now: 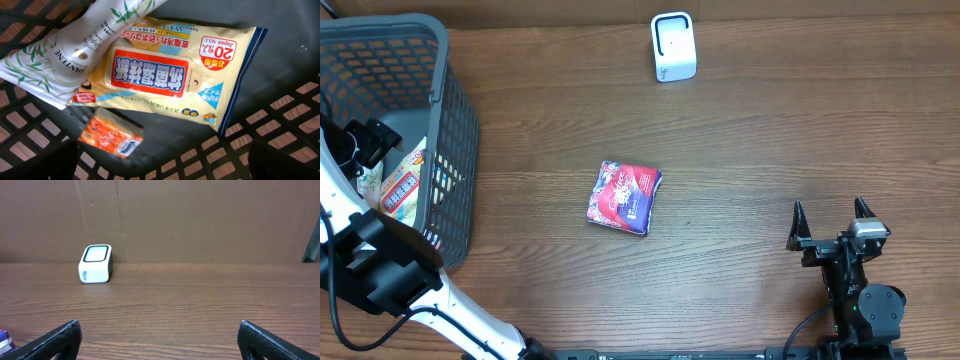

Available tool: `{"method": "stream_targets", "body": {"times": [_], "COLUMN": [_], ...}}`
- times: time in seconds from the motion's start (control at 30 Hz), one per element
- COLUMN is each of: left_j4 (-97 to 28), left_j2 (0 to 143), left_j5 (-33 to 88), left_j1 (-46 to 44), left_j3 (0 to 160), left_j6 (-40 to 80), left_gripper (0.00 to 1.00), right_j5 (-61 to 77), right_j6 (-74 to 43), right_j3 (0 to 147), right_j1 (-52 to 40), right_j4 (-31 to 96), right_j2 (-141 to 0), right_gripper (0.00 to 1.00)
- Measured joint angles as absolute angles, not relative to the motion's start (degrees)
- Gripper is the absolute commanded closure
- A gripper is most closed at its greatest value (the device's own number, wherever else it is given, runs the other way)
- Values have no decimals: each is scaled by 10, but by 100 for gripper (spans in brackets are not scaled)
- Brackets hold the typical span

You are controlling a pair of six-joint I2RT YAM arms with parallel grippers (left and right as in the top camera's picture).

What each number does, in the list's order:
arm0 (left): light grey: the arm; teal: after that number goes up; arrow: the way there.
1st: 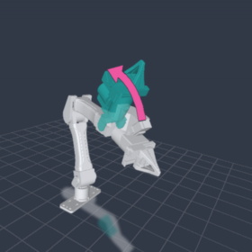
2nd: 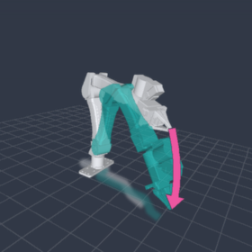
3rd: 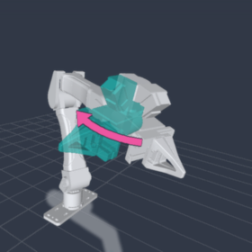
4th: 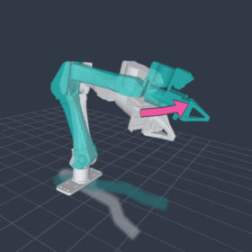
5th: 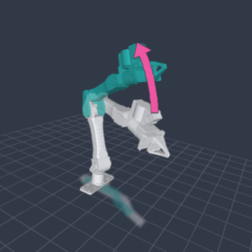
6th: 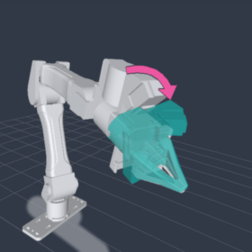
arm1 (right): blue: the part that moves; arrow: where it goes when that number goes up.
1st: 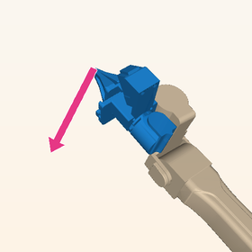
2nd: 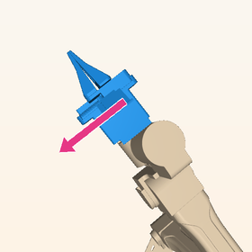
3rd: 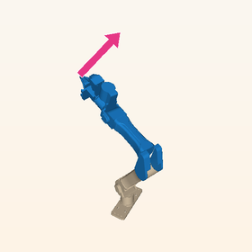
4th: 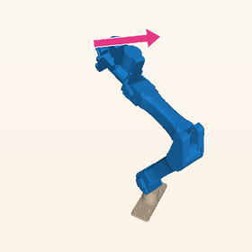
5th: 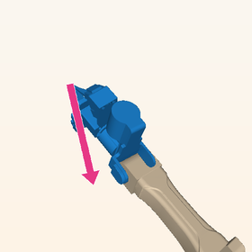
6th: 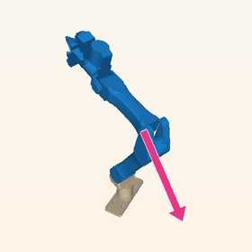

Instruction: Scan the item barcode

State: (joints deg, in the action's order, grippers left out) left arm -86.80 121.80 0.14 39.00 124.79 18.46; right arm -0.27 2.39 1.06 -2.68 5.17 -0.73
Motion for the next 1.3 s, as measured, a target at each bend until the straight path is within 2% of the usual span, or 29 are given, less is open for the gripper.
{"method": "stream_targets", "body": {"times": [0.4, 0.87, 1.07, 1.3], "left_j4": [-855, -966, -966, -964], "left_j2": [1218, 1218, 1202, 1081], "left_j5": [14, 222, 239, 199], "left_j1": [390, 403, 443, 466], "left_j3": [1248, 1248, 1247, 1245], "left_j6": [198, 170, 151, 136], "left_gripper": [0, 0, 0, 0], "right_j5": [-3, -3, -3, -3], "right_j6": [24, 24, 24, 24], "right_j3": [11, 11, 11, 11], "right_j1": [-27, -27, -27, -27], "right_j4": [52, 51, 51, 51], "right_j2": [-7, -7, -7, -7], "right_gripper": [0, 0, 0, 0]}}
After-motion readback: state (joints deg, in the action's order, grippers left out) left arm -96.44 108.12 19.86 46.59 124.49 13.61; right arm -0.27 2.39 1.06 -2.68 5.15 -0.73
